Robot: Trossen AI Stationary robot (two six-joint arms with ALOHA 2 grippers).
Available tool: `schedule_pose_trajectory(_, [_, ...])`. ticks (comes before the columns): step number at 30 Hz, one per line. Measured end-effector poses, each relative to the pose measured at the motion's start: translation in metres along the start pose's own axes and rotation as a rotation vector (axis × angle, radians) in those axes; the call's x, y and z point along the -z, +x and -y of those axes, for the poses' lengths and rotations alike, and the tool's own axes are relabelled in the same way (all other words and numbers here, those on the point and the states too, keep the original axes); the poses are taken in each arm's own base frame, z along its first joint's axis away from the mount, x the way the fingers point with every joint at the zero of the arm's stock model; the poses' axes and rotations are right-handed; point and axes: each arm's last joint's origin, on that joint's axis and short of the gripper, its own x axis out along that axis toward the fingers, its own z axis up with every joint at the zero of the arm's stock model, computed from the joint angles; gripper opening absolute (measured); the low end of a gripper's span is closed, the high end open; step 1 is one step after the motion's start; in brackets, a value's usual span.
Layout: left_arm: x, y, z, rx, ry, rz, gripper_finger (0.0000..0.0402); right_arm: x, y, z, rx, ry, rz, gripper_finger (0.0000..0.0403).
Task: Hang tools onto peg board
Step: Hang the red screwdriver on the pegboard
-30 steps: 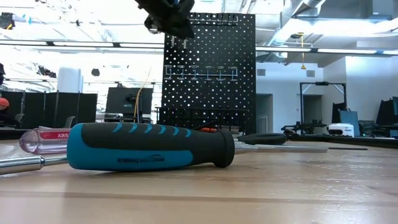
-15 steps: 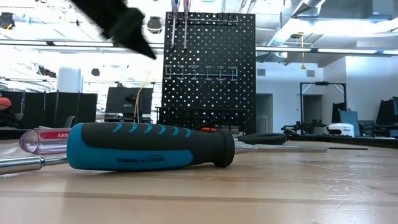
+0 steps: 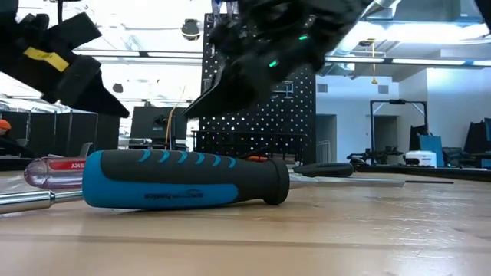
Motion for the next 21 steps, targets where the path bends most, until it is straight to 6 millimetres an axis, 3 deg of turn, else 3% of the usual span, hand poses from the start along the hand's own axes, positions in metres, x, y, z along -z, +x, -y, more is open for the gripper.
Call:
schedule_pose_trajectory(4, [-0.004,-0.004,0.001,0.002,0.028,-0.014,0.0173,0.0,0.03,0.006,-0.052,-0.05,-0.125,0.0221])
schedule_pose_trajectory(11, [-0.009,-0.005,0.004,0.009,0.058,-0.012,0.0173,0.0,0.064,0.011,-0.125,-0.085,-0.279,0.0166])
schedule_pose_trajectory(19, [-0.009,-0.006,0.004,0.009,0.062,-0.012,0.0173,0.002,0.074,0.011,-0.139,0.007,-0.348,0.0024])
schedule_pose_trajectory(21, [-0.009,-0.006,0.004,0.011,0.062,-0.012,0.0173,0.001,0.071,0.012,-0.139,0.036,-0.36,0.0015])
